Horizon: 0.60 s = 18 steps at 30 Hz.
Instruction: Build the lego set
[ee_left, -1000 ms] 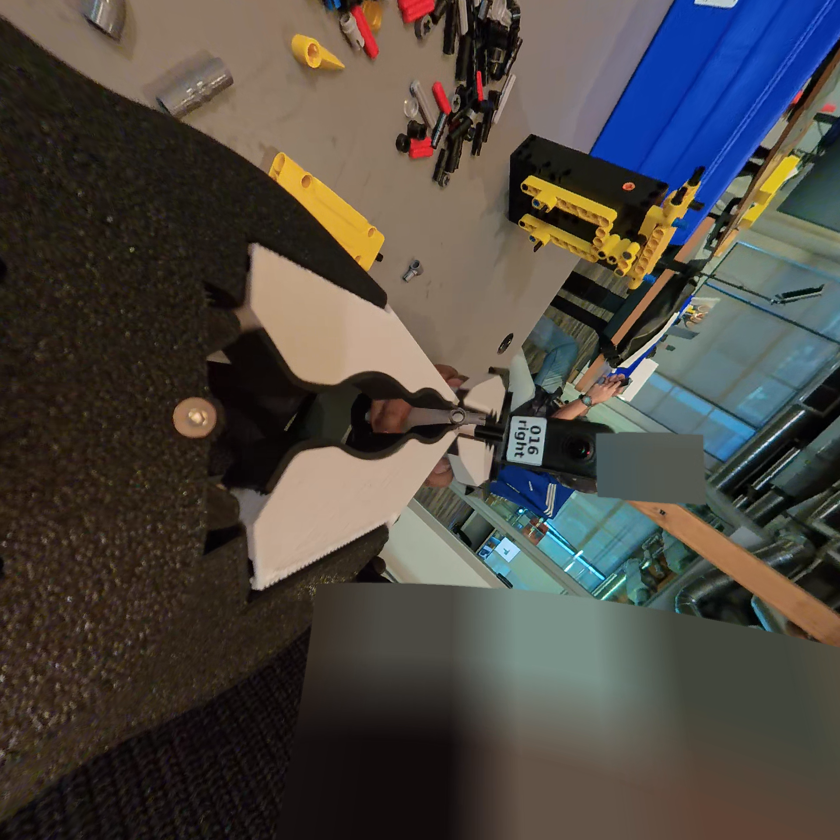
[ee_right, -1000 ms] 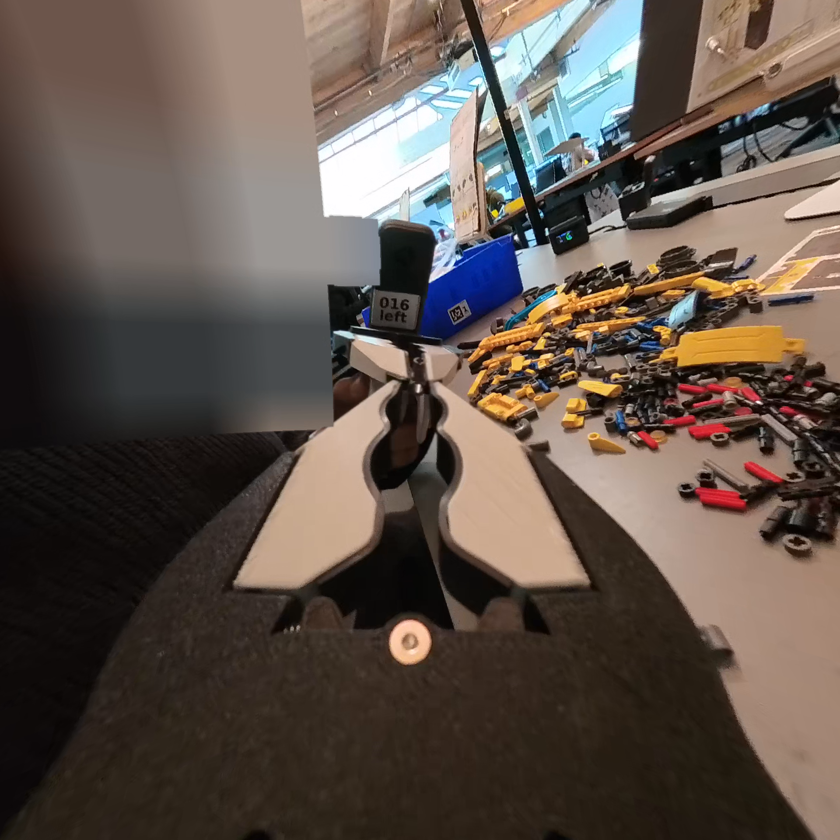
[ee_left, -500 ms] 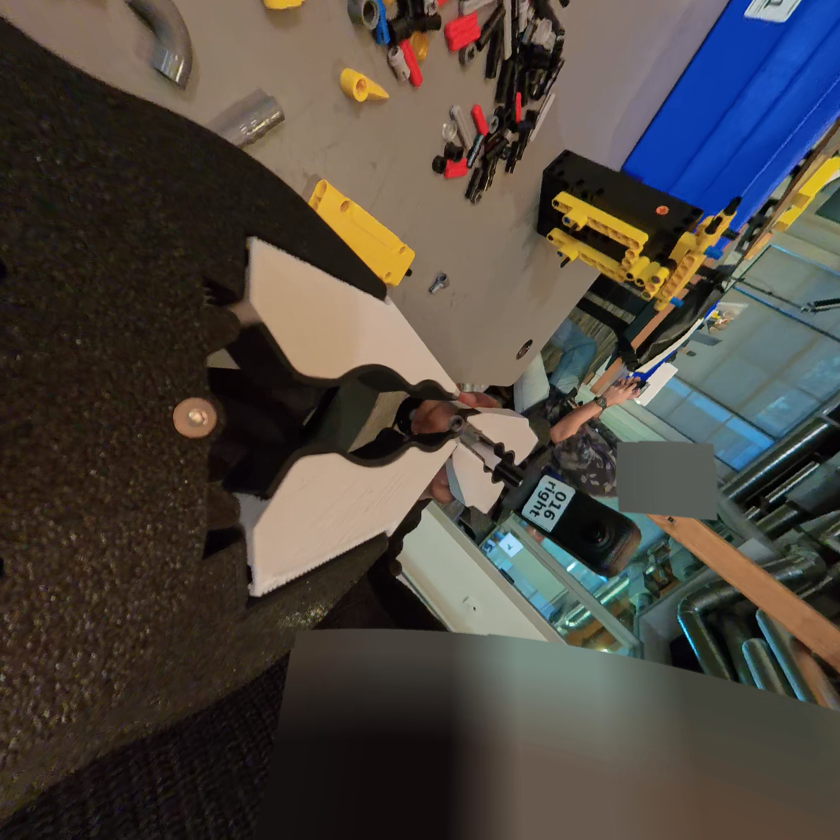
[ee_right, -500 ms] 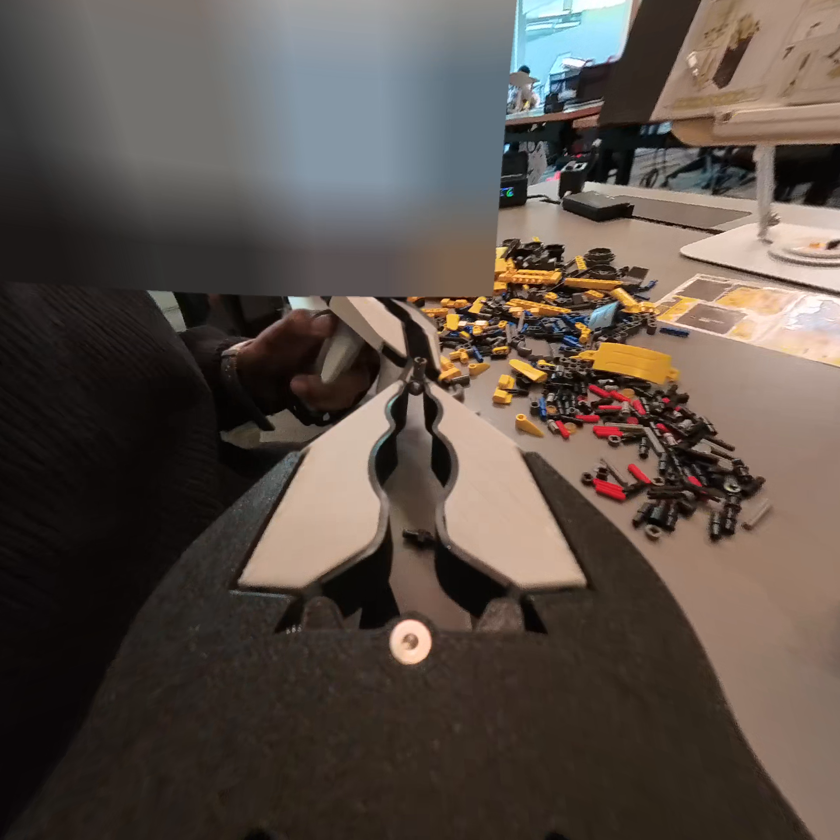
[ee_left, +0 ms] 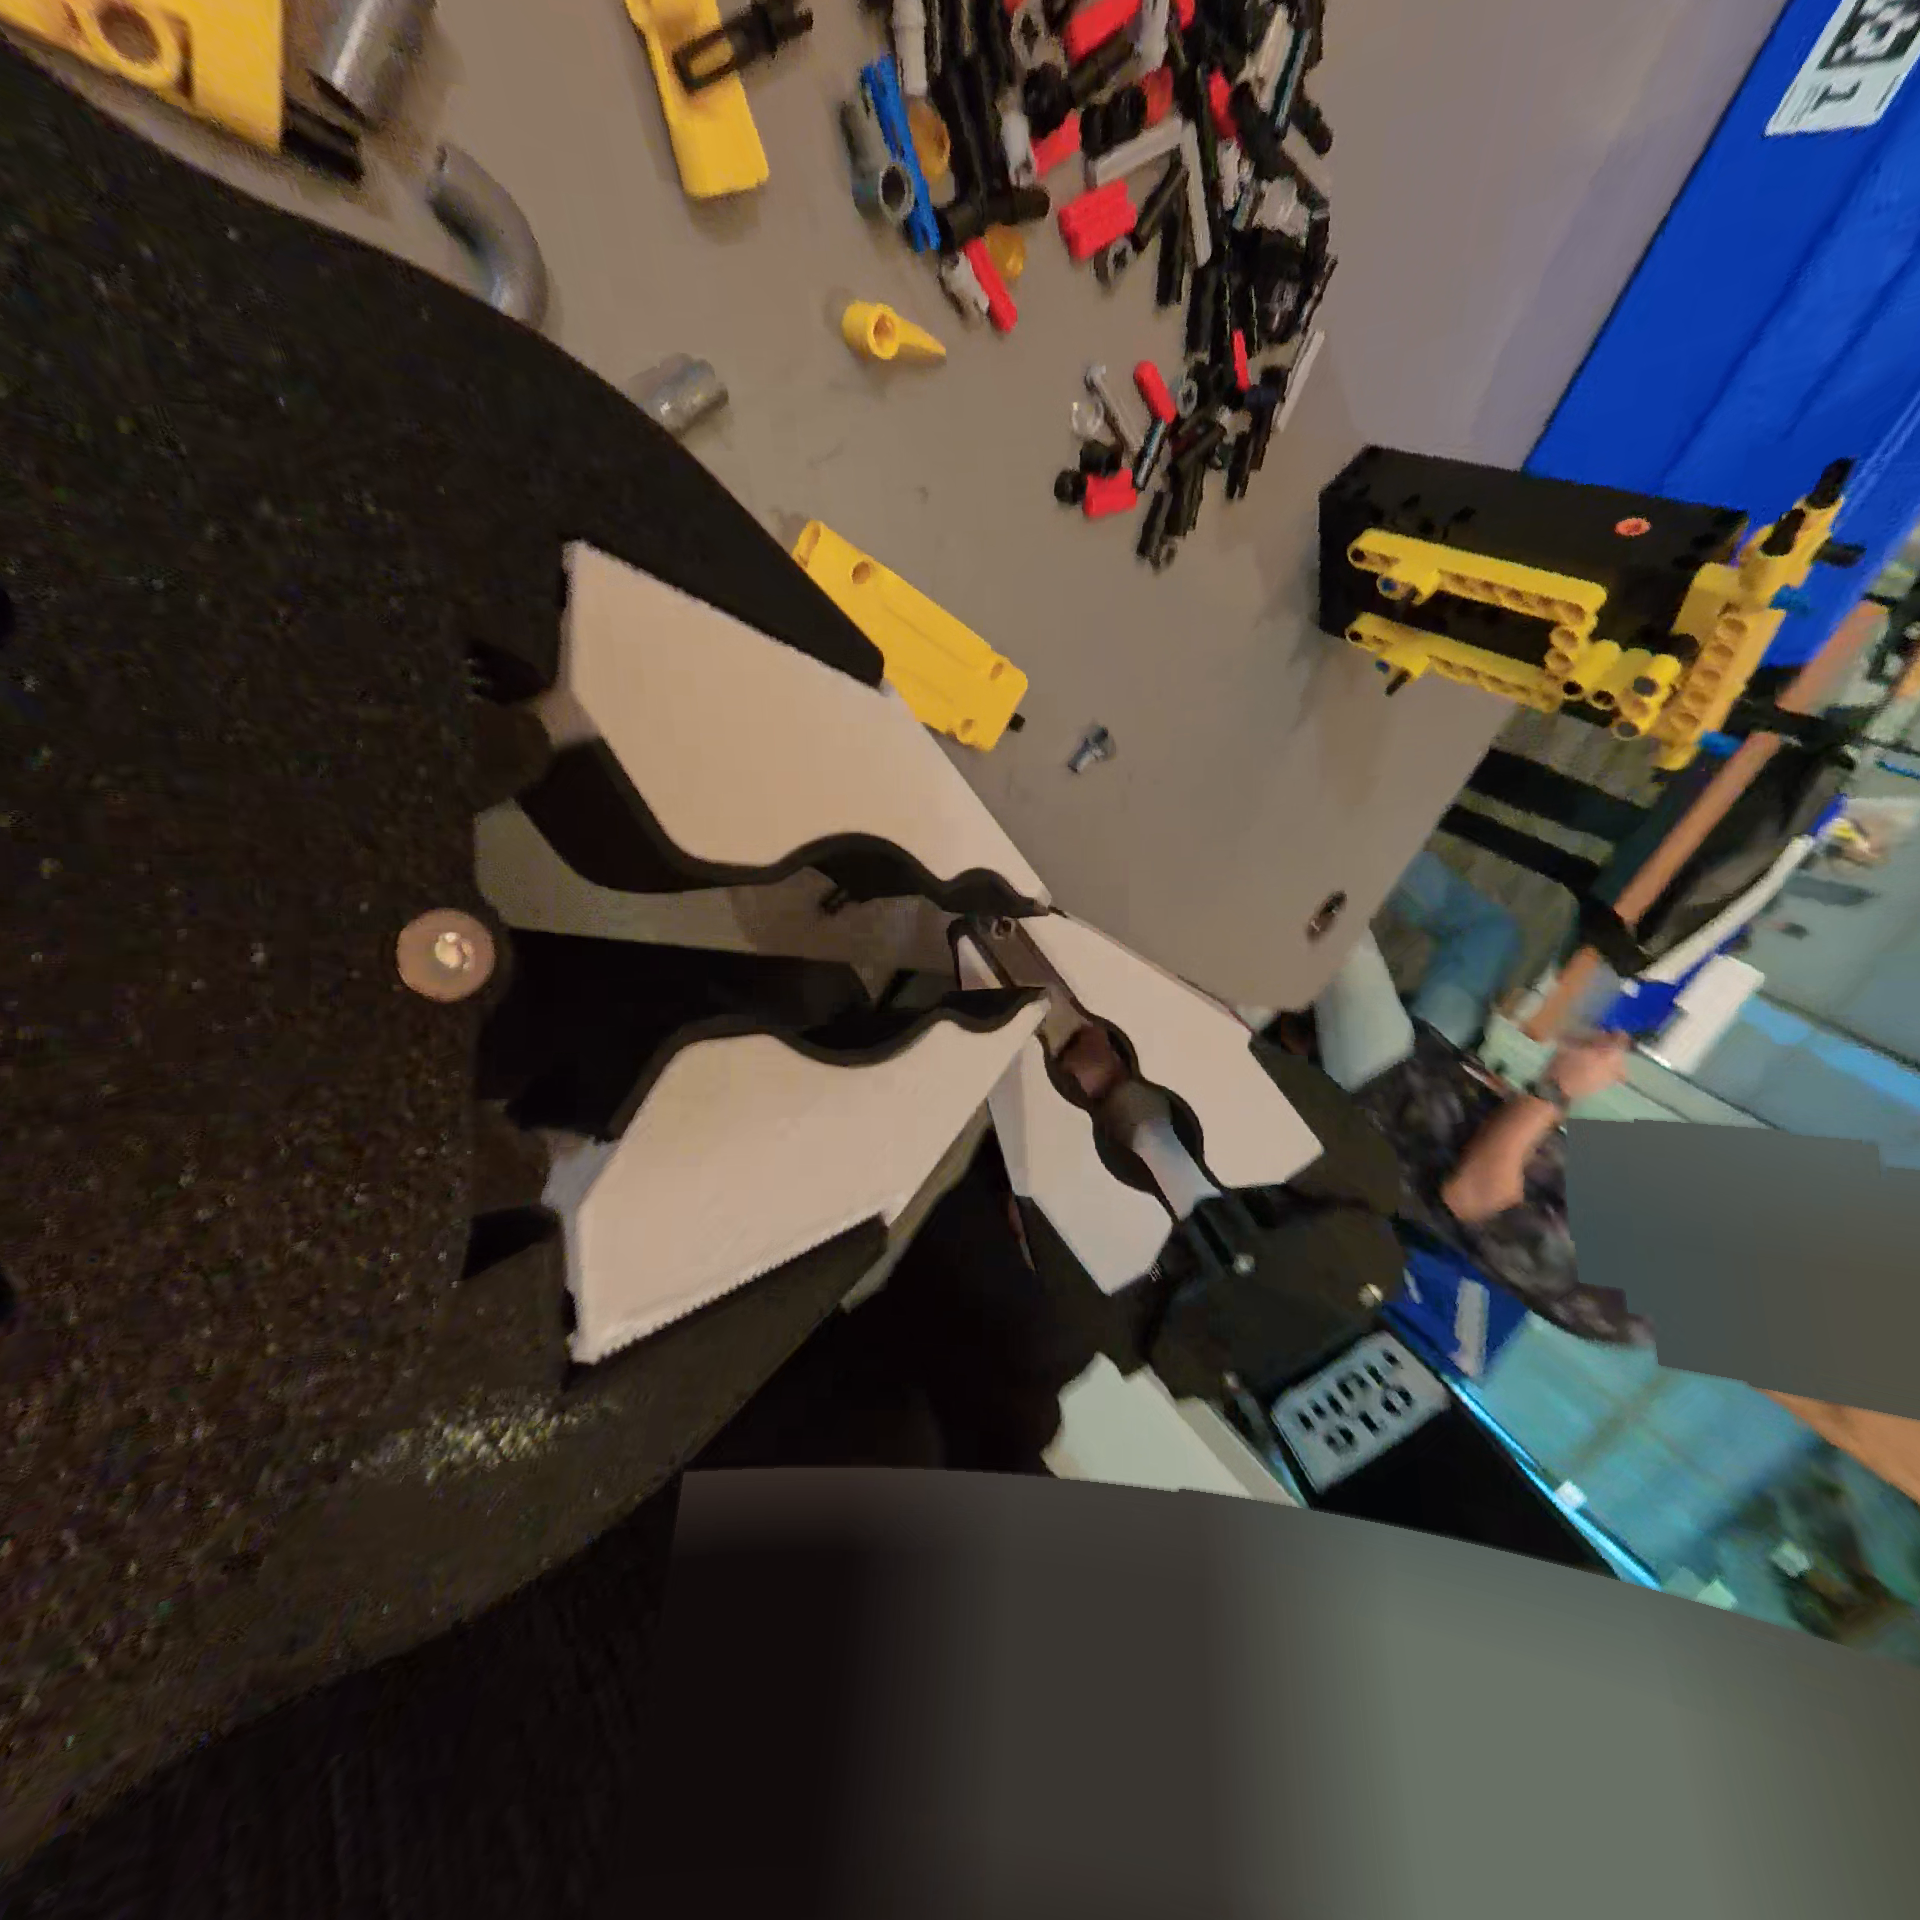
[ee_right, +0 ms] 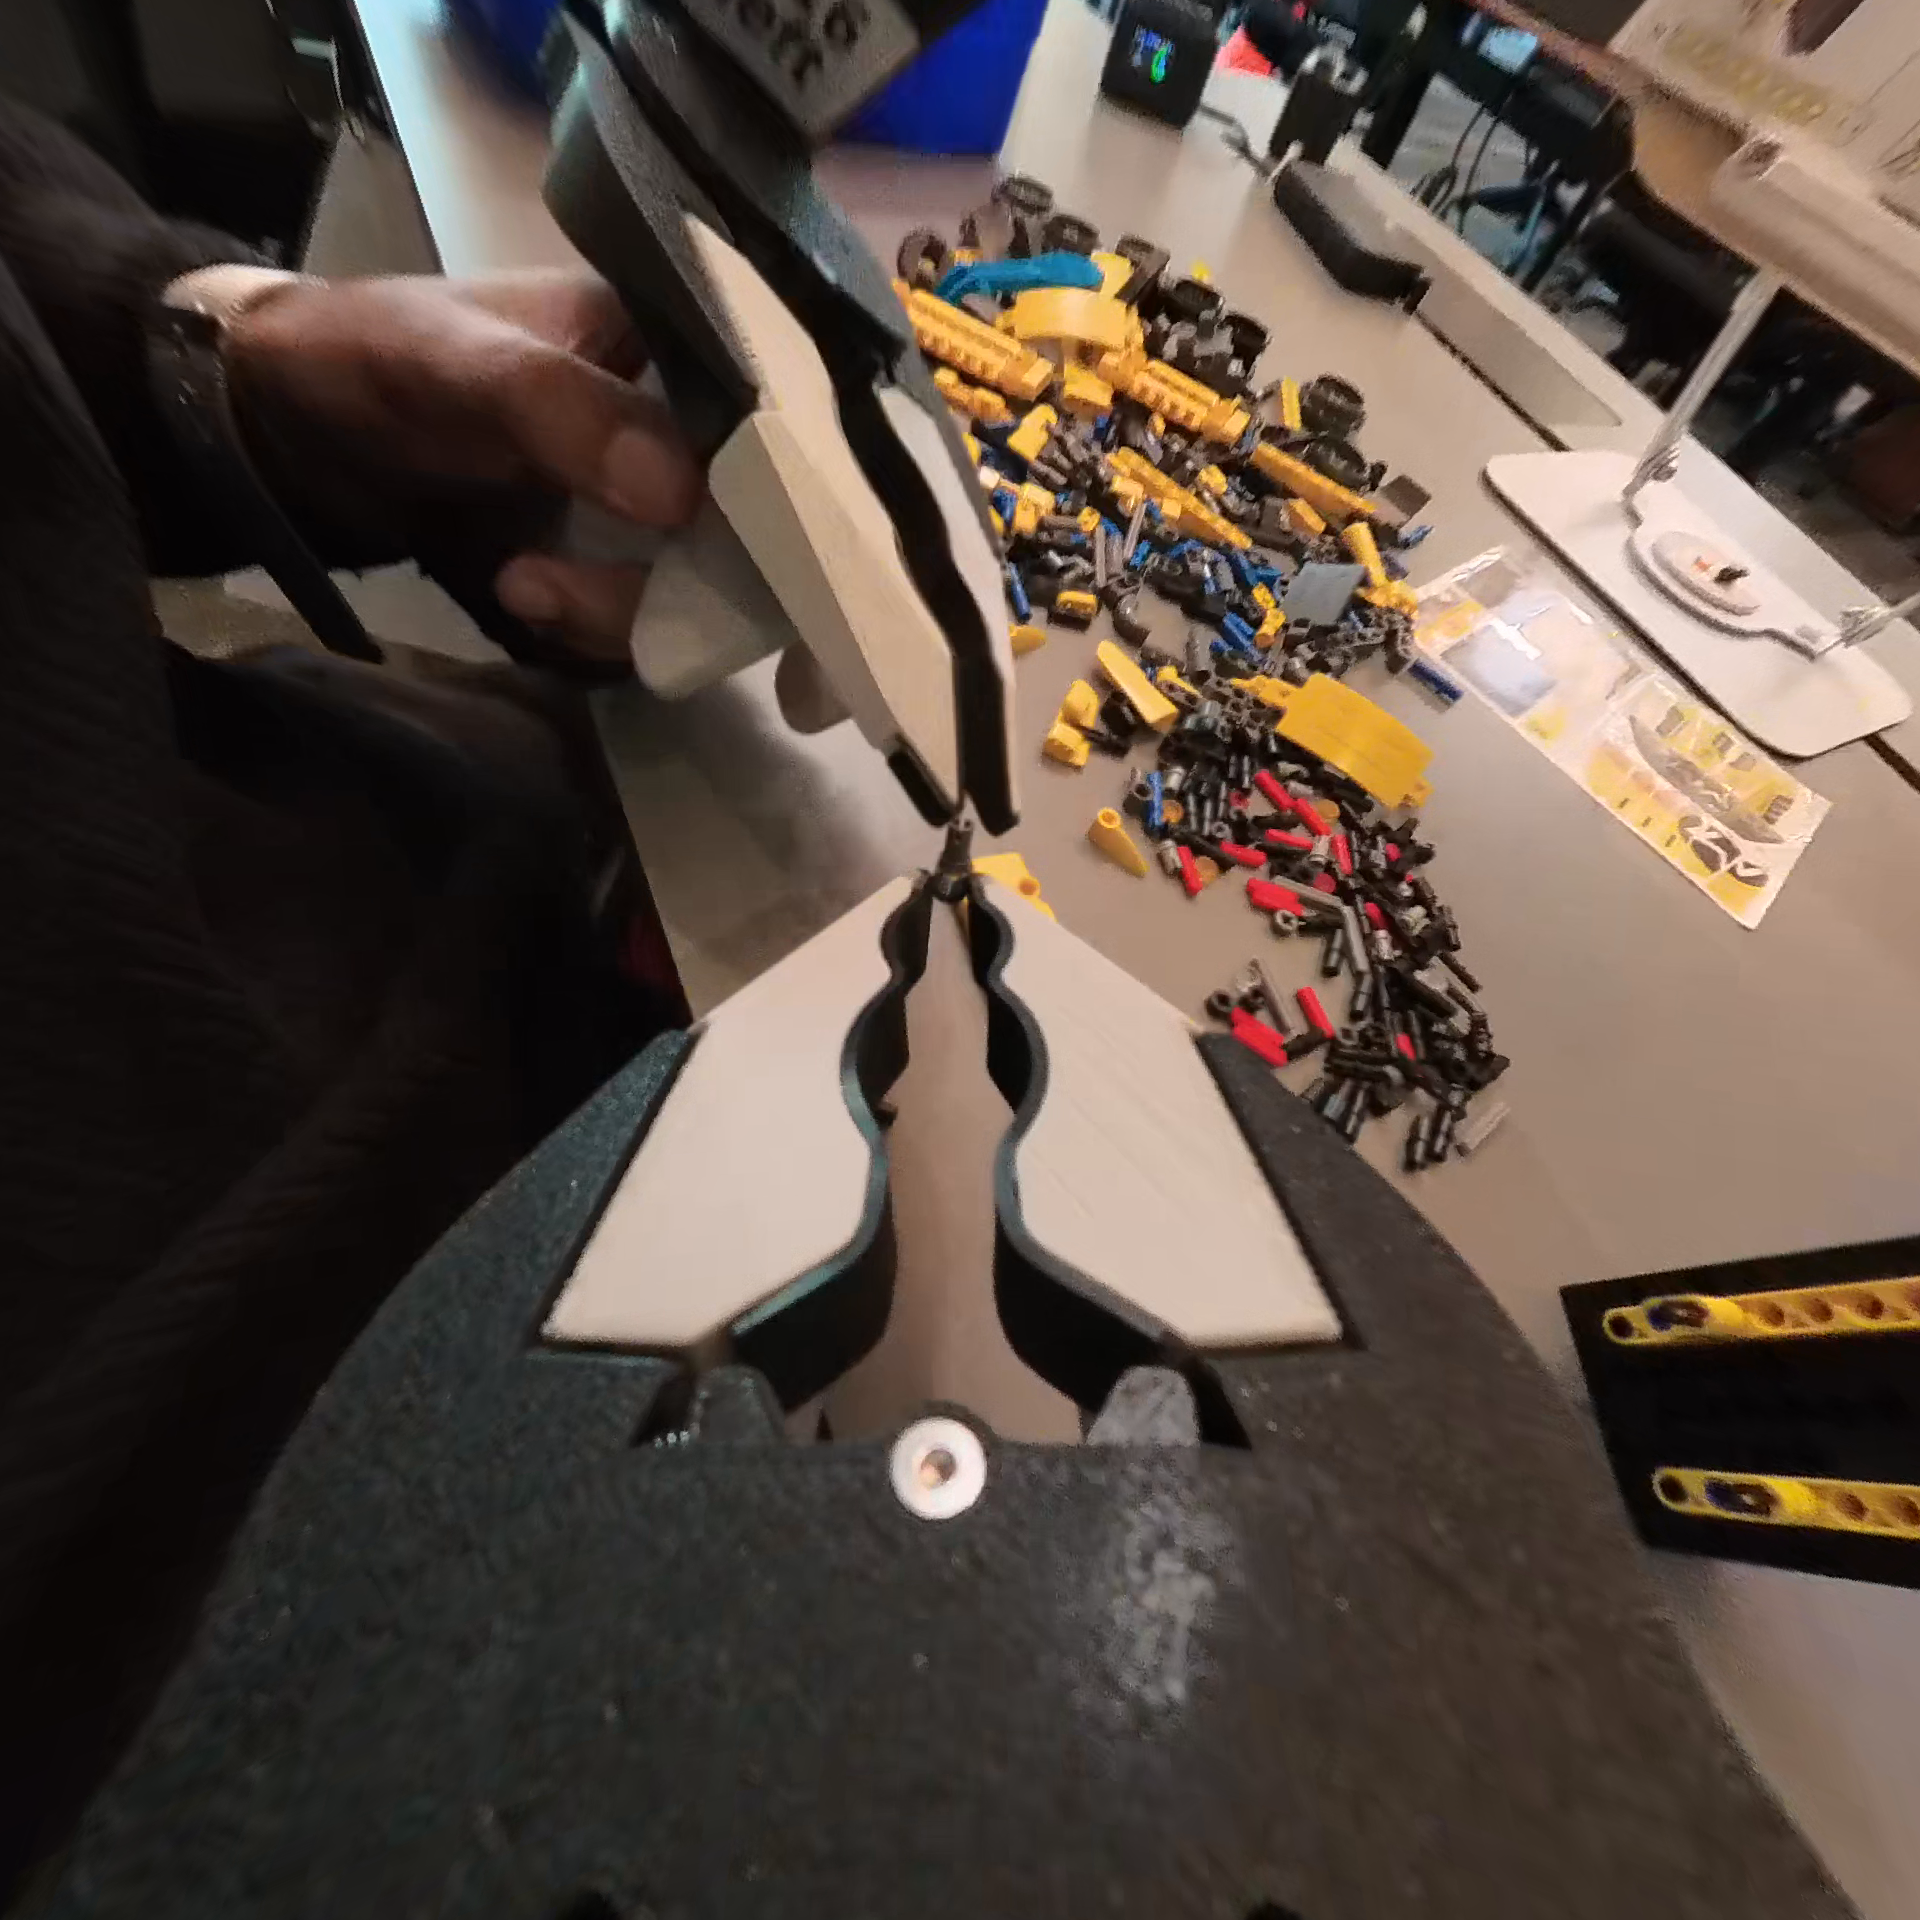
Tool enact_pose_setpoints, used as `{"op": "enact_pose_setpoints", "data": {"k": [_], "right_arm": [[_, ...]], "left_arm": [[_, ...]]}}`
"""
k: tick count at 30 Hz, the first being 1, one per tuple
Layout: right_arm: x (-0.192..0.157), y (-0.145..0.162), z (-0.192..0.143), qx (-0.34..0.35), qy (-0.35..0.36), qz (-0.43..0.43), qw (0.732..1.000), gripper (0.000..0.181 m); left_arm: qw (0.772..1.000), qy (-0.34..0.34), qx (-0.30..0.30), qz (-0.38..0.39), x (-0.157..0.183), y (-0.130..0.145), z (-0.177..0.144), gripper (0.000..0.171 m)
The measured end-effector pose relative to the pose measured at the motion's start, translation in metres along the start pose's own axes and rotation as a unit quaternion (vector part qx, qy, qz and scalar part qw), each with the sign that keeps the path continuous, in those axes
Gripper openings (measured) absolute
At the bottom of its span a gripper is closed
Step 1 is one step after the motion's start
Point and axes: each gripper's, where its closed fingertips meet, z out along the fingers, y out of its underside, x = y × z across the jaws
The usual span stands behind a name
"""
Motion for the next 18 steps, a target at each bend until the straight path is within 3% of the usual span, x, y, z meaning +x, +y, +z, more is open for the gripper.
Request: {"op": "enact_pose_setpoints", "data": {"k": [6, 18], "right_arm": [[-0.001, 0.001, 0.002, -0.013, 0.003, -0.009, 1.000, 0.006], [0.004, 0.001, 0.003, -0.007, 0.047, -0.044, 0.998, 0.007]], "left_arm": [[0.992, -0.084, -0.042, 0.086, -0.010, 0.009, 0.002, 0.004], [0.992, -0.098, -0.034, 0.076, -0.014, 0.007, 0.000, 0.003]]}}
